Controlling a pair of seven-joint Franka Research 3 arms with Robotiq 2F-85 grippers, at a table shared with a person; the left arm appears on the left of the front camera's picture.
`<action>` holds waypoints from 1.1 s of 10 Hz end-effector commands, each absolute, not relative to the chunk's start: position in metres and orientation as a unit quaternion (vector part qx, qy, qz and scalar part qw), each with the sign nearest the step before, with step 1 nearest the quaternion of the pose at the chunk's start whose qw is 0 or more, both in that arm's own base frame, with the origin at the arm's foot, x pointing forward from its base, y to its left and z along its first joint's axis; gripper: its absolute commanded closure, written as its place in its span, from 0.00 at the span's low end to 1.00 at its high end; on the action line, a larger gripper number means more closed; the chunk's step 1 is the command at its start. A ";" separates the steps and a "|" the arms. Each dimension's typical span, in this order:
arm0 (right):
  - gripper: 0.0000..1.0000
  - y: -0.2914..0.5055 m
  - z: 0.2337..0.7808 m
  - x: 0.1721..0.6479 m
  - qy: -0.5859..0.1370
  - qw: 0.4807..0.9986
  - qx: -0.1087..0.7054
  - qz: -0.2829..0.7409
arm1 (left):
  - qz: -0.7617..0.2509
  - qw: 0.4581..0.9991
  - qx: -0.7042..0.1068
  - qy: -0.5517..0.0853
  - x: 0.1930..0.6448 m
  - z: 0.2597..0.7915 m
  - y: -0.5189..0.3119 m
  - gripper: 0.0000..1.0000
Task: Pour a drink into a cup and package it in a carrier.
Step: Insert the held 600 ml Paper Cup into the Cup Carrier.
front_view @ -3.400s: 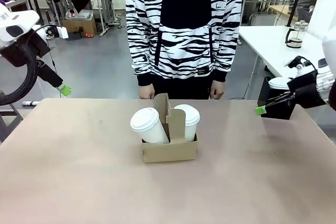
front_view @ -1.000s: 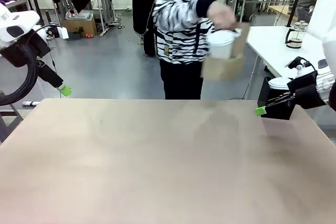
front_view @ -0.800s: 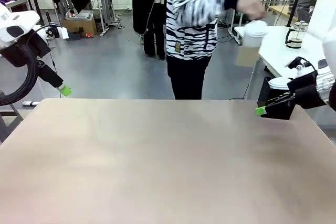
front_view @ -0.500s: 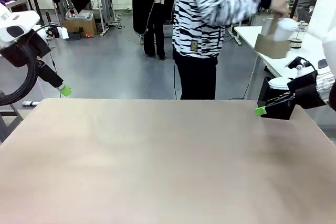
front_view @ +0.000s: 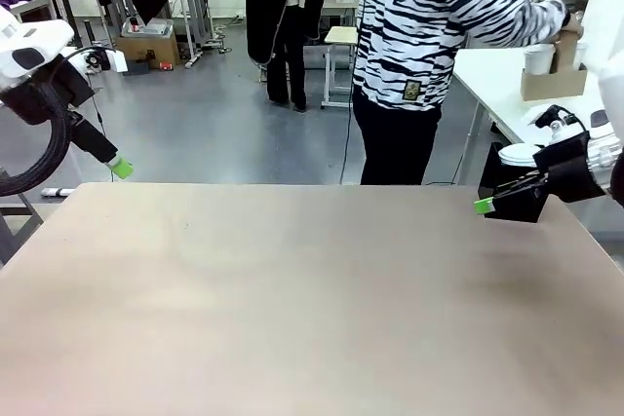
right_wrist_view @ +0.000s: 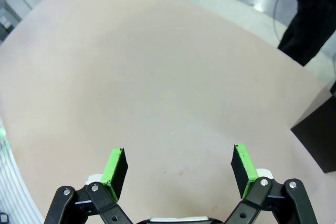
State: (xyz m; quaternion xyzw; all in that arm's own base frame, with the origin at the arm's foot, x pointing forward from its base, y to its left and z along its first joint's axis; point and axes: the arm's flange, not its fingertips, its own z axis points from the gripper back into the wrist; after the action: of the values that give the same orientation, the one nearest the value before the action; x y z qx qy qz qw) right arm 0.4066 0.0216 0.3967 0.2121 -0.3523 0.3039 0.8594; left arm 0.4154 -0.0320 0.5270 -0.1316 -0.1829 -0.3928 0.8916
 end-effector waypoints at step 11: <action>0.00 0.022 0.395 0.405 -0.350 0.858 0.216 0.308 | -0.388 0.895 -0.126 -0.179 0.415 0.529 -0.032 0.00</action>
State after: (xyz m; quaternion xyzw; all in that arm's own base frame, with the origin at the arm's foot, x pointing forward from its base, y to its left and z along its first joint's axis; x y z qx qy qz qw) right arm 0.4066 0.0216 0.3967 0.2121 -0.3523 0.3039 0.8594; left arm 0.4154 -0.0320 0.5270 -0.1316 -0.1829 -0.3928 0.8916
